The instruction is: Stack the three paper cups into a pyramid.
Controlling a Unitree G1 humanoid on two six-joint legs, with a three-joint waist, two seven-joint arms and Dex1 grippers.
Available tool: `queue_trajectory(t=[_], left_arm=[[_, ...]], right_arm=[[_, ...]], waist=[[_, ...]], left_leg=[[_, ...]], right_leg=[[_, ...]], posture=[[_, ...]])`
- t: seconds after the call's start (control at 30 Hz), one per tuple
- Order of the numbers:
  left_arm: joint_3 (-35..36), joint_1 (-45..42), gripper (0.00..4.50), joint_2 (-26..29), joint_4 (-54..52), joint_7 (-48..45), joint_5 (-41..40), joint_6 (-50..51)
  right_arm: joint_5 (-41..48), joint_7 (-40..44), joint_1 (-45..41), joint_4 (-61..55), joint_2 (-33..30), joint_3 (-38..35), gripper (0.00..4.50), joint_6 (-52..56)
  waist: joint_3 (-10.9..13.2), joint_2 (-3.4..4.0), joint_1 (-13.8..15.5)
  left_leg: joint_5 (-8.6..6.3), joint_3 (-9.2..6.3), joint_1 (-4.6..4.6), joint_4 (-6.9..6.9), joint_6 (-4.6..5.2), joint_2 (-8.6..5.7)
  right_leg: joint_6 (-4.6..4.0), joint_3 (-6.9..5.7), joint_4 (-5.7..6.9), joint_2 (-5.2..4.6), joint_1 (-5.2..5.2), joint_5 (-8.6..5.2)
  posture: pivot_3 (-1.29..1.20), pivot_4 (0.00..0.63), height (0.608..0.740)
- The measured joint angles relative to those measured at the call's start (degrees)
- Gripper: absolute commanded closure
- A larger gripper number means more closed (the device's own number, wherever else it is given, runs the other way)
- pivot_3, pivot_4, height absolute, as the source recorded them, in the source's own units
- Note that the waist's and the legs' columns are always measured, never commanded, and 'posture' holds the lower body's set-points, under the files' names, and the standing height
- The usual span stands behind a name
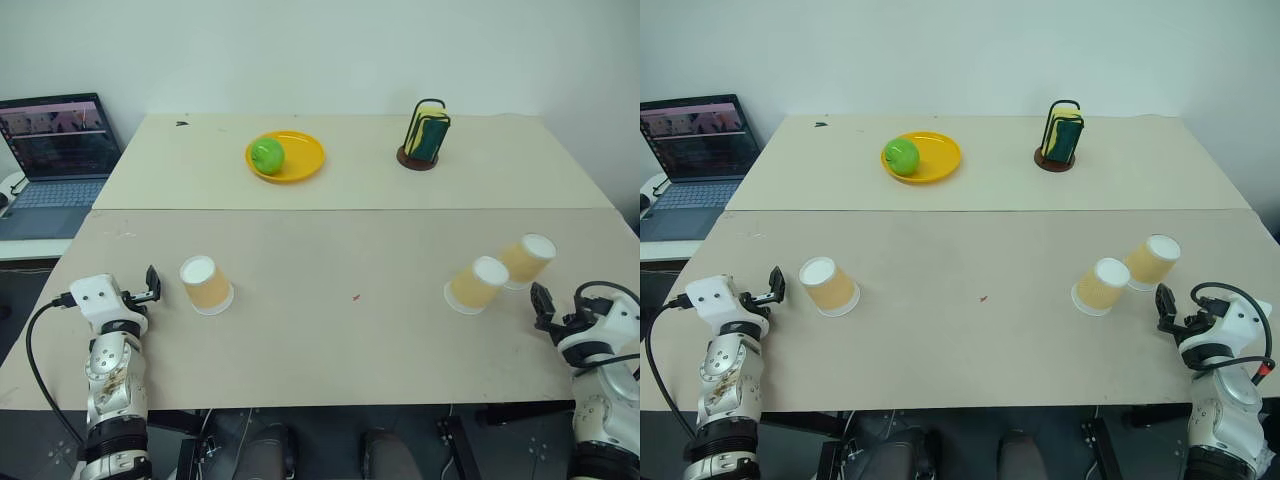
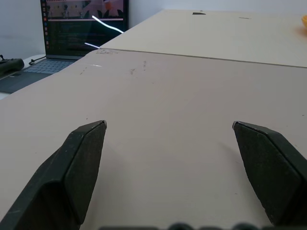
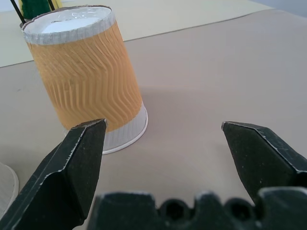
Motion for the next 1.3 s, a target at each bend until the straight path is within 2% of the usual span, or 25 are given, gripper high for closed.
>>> queue_trajectory(t=[0.1,0.23,0.47,0.63,0.7,0.8,0.9,1.03,1.2,1.3], left_arm=[[0.02,0.01,0.0,-0.01,-0.75,-0.03,-0.2,1.01],[0.0,0.12,0.0,0.2,-7.58,-2.57,-3.24,3.87],[-1.22,-0.48,0.0,8.42,-35.36,-10.23,-16.9,18.83],[-1.82,-1.05,0.0,11.37,-43.74,-11.31,-24.67,28.1],[-4.08,-0.94,0.0,14.0,-49.22,-13.94,-29.67,32.59],[-11.32,0.11,0.0,15.91,-57.16,-19.89,-35.59,37.34],[-17.33,2.25,0.0,17.43,-58.14,-25.79,-35.1,38.52],[-19.45,2.41,0.0,18.12,-56.35,-30.15,-33.24,38.39],[-20.75,2.34,0.0,17.83,-56.08,-32.91,-33.09,38.43],[-22.51,4.13,0.0,19.64,-54.94,-37.62,-30.54,37.23]], right_arm=[[0.0,0.02,-0.03,0.04,0.0,0.0,0.01,0.0],[0.0,0.14,-0.63,0.35,-0.02,0.02,0.01,0.0],[-0.15,0.97,-2.0,2.27,-0.47,0.14,0.01,-0.02],[-0.55,1.28,-2.38,3.83,-0.48,0.29,0.01,-0.04],[-0.57,1.27,-2.5,4.28,-0.53,0.27,0.01,-0.04],[-0.59,1.34,-3.22,4.91,-0.68,0.28,0.01,-0.04],[-0.68,1.27,-3.06,5.06,-2.0,0.08,0.01,-0.04],[-0.62,0.93,1.08,2.03,-3.05,-1.24,0.01,-0.01],[0.15,2.56,10.88,-5.11,-4.1,-3.5,0.01,1.79],[3.32,9.15,20.85,-13.08,-7.51,-5.28,0.01,5.0]], waist=[[0.0,0.0,0.0],[0.01,-0.01,-0.01],[0.0,0.0,-0.1],[-0.04,0.1,-0.15],[-0.04,0.09,-0.16],[-0.04,0.11,-0.15],[-0.03,0.15,-0.11],[-0.03,0.15,0.23],[-0.03,0.17,0.37],[-0.05,0.37,0.49]], left_leg=[[0.0,0.0,-0.01,0.0,0.0,0.0],[0.0,0.0,-0.05,0.0,-0.01,0.0],[0.01,-0.01,-0.11,-0.02,-0.03,0.0],[0.27,0.0,-0.03,-0.03,0.29,0.02],[0.28,0.01,-0.03,-0.03,0.35,-0.02],[0.27,0.08,-0.02,-0.03,0.39,-0.07],[0.3,0.1,0.04,-0.03,0.36,-0.06],[0.31,0.11,0.09,-0.03,0.36,-0.01],[0.29,0.11,0.01,-0.02,0.4,-0.01],[0.28,0.14,0.09,-0.05,0.41,0.0]], right_leg=[[0.0,-0.01,0.0,0.0,0.0,0.0],[0.0,-0.01,-0.01,0.0,-0.02,0.0],[-0.01,-0.01,-0.04,0.0,-0.03,0.0],[-0.04,-0.02,0.02,0.2,0.01,-0.01],[-0.04,-0.01,-0.01,0.34,0.03,-0.02],[-0.03,0.06,-0.03,0.36,0.05,-0.01],[-0.08,0.05,0.05,0.54,0.04,-0.05],[-0.16,0.05,0.04,0.75,0.09,-0.11],[-0.11,0.09,0.0,0.75,0.07,-0.15],[-0.09,0.12,0.0,0.78,0.1,-0.18]], posture=[[0.0,0.15,0.735],[0.0,0.15,0.735],[0.0,0.15,0.735],[0.0,0.15,0.735],[0.0,0.15,0.735],[0.0,0.15,0.735],[0.0,0.15,0.735],[0.0,0.15,0.735],[0.0,0.15,0.735],[0.0,0.15,0.735]])
